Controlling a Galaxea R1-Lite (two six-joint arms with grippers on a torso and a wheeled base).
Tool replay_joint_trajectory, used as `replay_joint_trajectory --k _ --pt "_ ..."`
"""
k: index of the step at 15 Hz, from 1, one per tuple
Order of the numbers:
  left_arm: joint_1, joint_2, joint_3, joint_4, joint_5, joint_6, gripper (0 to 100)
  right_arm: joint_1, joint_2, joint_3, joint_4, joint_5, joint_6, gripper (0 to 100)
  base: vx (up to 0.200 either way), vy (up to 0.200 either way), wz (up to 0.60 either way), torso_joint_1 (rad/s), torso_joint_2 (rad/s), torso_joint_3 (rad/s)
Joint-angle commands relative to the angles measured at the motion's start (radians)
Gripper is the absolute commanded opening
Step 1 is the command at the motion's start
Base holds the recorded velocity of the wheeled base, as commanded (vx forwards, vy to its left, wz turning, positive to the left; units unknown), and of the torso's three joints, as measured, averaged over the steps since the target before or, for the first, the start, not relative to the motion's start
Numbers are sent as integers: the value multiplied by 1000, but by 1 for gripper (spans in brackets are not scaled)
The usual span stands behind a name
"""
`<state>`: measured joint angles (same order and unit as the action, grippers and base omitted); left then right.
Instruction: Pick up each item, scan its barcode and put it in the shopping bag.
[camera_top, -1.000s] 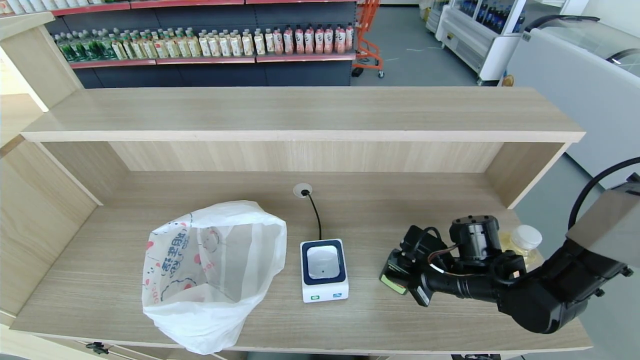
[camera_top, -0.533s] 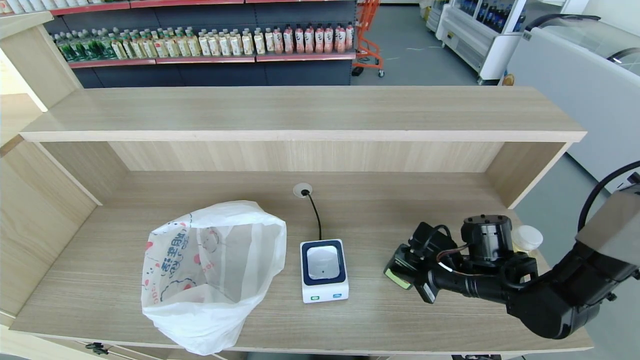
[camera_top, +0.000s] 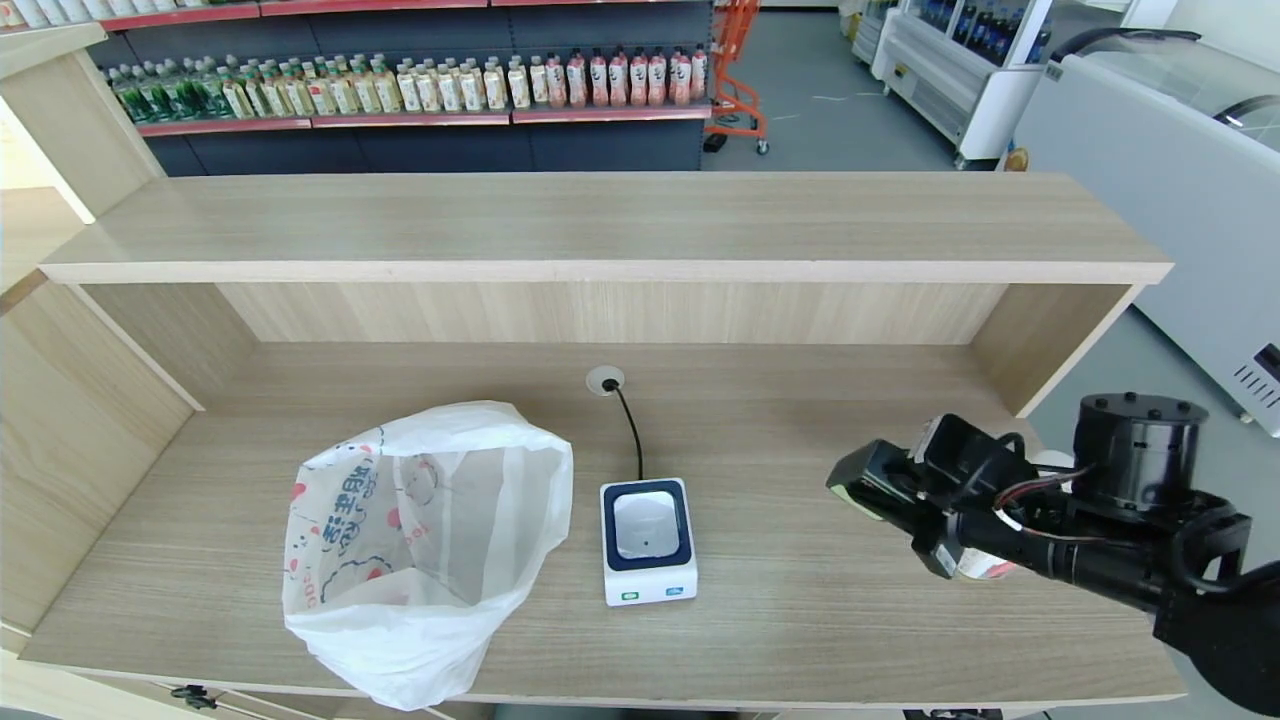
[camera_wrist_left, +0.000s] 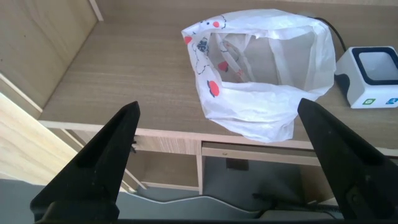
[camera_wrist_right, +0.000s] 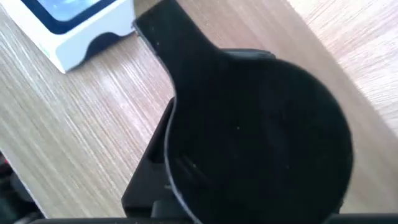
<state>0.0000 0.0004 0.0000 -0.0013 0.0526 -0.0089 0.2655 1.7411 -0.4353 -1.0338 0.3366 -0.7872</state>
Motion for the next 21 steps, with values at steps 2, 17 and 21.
replay_joint_trajectory --k 2,17,21 --pt "0 0 0 0 0 0 100 -71 -55 49 -112 216 -201 0 0 0 0 0 0 0" --pt "0 0 0 0 0 0 100 199 12 -91 324 771 -1486 0 0 0 0 0 0 0" --pt "0 0 0 0 0 0 100 236 118 -71 337 763 -1673 0 0 0 0 0 0 0"
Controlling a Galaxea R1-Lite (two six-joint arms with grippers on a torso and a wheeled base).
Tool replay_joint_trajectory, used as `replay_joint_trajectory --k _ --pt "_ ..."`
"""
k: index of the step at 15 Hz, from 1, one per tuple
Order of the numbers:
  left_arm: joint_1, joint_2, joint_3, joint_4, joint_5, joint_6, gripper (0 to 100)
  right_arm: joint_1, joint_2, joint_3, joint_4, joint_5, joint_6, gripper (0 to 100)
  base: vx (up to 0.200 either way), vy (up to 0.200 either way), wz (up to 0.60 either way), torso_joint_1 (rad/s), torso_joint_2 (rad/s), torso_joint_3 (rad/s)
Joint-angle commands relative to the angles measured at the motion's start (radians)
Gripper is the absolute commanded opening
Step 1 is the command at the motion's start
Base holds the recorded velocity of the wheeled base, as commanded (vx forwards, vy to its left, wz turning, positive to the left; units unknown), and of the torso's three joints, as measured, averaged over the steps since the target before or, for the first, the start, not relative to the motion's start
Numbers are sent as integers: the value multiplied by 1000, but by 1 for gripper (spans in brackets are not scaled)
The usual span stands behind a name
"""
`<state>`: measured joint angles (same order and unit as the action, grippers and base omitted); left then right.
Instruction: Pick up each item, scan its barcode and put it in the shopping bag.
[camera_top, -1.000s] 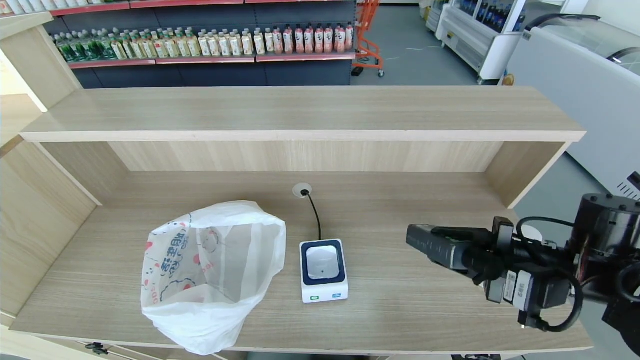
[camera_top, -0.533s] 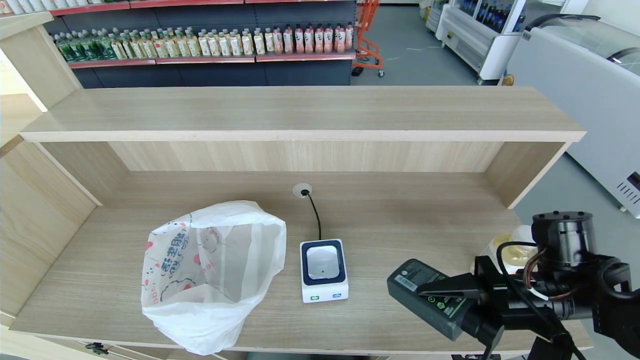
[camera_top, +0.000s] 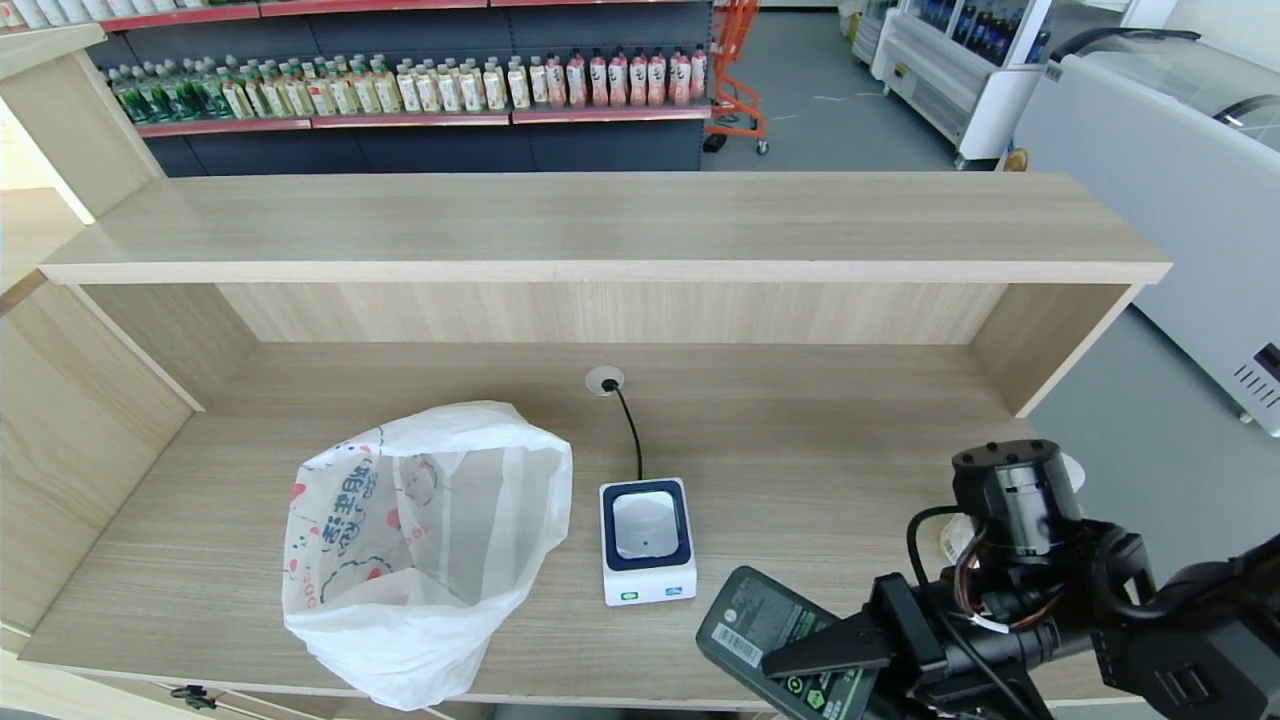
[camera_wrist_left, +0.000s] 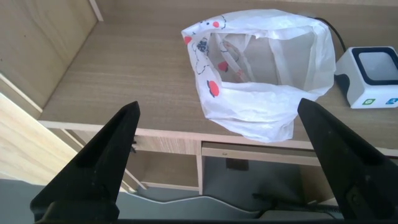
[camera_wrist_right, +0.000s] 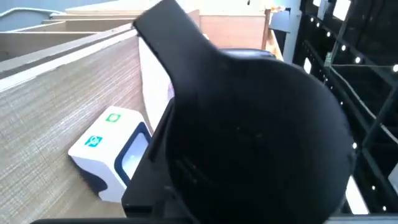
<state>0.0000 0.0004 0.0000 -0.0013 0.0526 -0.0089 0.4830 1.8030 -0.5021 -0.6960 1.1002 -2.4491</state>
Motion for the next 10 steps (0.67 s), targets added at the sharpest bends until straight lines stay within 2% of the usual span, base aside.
replay_joint_trajectory --k 1,4,5,8,10 --pt "0 0 0 0 1 0 100 48 81 -38 0 3 -30 0 0 0 0 0 0 0" --pt "0 0 0 0 0 0 100 170 150 -148 -11 43 -50 0 0 0 0 0 0 0" --pt "0 0 0 0 0 0 100 180 156 -167 -13 47 -64 0 0 0 0 0 0 0" --pt "0 0 0 0 0 0 100 169 138 -165 -16 33 -97 0 0 0 0 0 0 0" --pt "0 0 0 0 0 0 100 124 113 -165 -11 33 -123 0 0 0 0 0 0 0"
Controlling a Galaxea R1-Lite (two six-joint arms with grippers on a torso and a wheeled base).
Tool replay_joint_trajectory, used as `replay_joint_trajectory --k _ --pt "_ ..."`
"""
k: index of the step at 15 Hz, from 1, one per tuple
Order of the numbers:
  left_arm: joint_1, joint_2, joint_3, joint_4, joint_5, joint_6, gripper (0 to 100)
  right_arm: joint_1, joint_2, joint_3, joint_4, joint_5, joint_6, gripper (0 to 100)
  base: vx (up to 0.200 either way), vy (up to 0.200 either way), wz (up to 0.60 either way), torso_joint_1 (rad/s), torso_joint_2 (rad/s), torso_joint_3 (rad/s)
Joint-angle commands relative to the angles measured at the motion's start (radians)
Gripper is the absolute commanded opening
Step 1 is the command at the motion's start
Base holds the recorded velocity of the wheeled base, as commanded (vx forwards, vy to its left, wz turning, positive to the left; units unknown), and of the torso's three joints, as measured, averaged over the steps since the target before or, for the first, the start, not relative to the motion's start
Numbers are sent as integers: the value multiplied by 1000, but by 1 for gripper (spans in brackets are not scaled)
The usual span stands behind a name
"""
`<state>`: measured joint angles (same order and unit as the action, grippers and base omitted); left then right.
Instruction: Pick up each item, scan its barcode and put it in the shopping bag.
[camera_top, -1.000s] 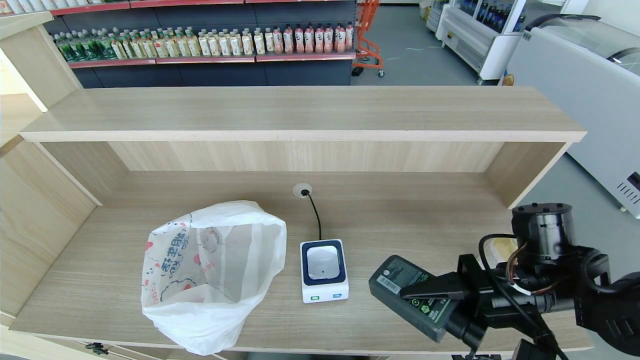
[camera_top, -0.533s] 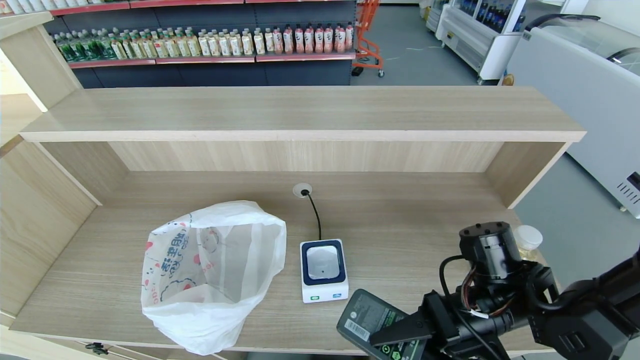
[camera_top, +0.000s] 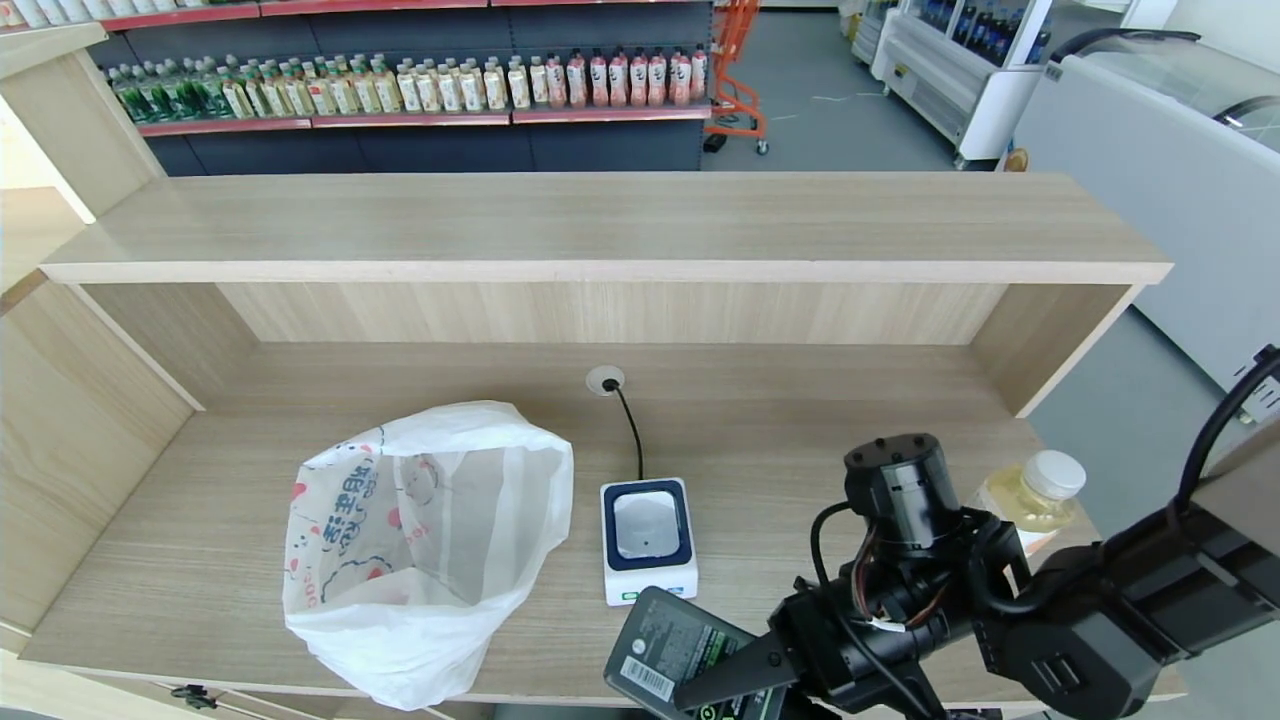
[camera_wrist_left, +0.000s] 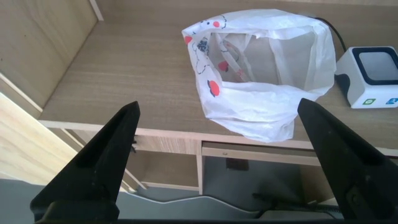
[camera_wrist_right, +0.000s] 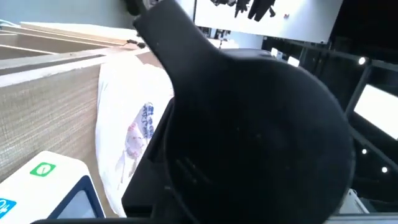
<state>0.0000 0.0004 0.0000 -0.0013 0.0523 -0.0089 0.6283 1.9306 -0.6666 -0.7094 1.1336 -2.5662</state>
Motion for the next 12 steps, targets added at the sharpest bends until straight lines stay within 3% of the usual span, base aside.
replay_joint_trajectory --k 1,5,12 --pt "0 0 0 0 0 0 100 -42 -19 -1 4 2 -16 0 0 0 0 0 0 0" --pt "0 0 0 0 0 0 100 -48 -13 -14 -2 5 -39 0 0 0 0 0 0 0" --pt "0 0 0 0 1 0 100 18 54 -114 4 2 -40 0 0 0 0 0 0 0"
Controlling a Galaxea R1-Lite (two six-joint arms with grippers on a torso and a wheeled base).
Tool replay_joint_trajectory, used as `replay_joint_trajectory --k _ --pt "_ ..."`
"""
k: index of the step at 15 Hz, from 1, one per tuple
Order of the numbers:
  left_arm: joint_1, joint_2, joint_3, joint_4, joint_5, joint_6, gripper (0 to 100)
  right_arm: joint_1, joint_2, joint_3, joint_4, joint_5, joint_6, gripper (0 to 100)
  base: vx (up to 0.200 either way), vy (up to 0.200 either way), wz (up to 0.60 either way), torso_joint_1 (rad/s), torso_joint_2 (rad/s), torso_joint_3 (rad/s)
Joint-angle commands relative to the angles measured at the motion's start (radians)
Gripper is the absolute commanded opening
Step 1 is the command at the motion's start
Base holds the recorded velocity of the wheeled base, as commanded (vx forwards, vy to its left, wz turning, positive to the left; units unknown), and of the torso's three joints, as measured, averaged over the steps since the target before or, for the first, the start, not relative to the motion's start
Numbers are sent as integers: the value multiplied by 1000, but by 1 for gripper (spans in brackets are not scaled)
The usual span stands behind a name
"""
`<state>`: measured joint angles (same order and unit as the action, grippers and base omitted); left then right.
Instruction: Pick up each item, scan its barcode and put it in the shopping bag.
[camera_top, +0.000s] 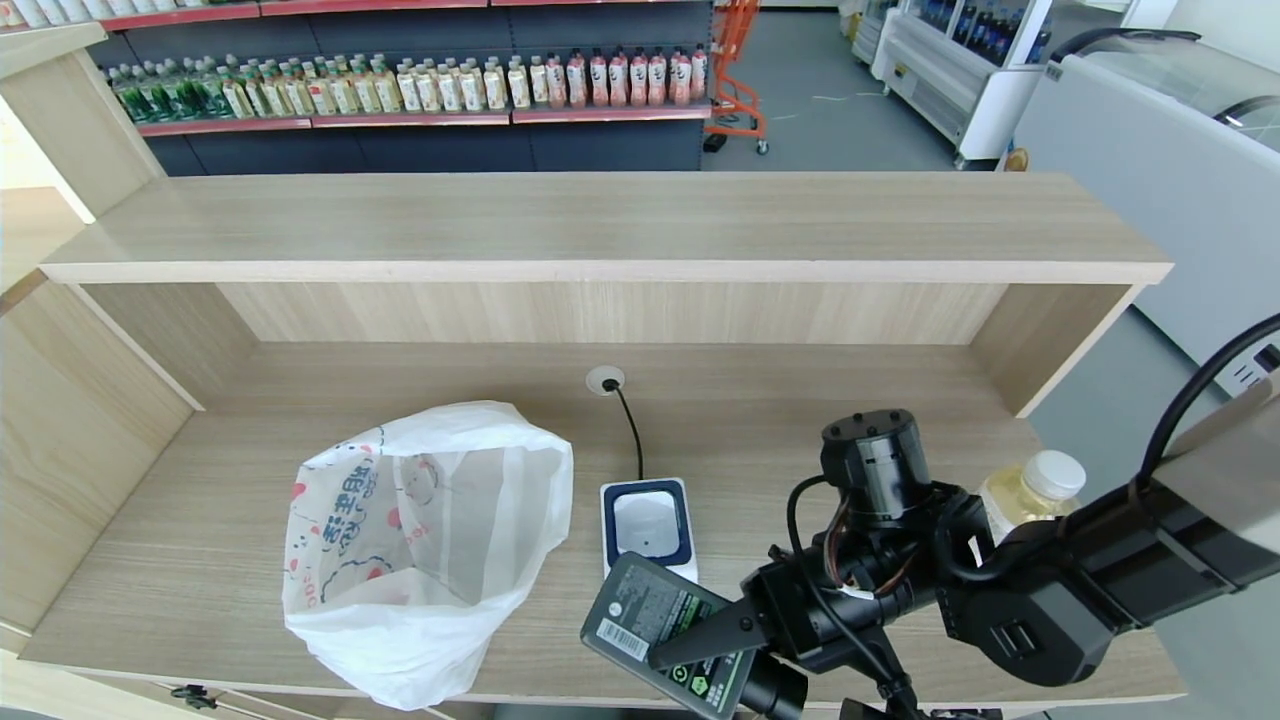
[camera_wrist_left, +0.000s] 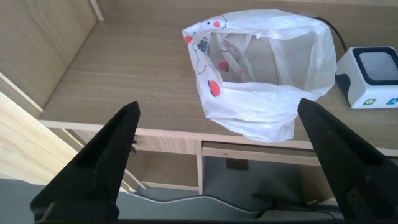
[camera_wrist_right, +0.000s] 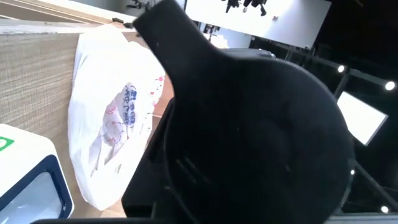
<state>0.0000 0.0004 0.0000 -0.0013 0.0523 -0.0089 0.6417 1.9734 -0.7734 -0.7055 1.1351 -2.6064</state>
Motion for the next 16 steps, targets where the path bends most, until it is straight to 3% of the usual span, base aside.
replay_joint_trajectory --k 1,16 --pt "0 0 0 0 0 0 100 4 8 -1 0 0 0 0 0 0 0 0 0 0" --pt "0 0 0 0 1 0 100 10 5 9 -3 6 -3 0 0 0 0 0 0 0"
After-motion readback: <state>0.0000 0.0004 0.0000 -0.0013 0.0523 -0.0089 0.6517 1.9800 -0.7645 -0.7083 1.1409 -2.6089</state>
